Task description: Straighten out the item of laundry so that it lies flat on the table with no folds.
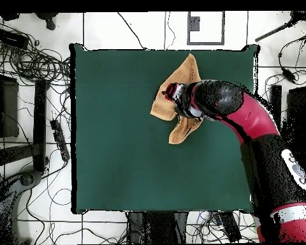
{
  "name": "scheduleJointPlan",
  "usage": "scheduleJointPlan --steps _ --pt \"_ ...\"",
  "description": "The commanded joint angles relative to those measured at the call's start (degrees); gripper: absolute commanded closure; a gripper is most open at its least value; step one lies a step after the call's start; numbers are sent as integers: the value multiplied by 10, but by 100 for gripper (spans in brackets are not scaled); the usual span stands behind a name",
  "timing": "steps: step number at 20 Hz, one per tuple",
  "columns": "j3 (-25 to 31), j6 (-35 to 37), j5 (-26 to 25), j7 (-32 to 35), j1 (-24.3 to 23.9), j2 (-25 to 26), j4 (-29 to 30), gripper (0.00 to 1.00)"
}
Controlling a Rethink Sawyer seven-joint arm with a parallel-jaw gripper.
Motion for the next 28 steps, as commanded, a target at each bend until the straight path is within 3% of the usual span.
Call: scheduleJointPlan --steps 1,9,15,28 --pt "71 -49 26 33 8 45 71 0" --pt "14 -76 -47 14 35 95 12 0" --pt "-43 -31 -91 28 68 118 -44 0" --pt "-80 -15 -131 24 89 120 -68 0"
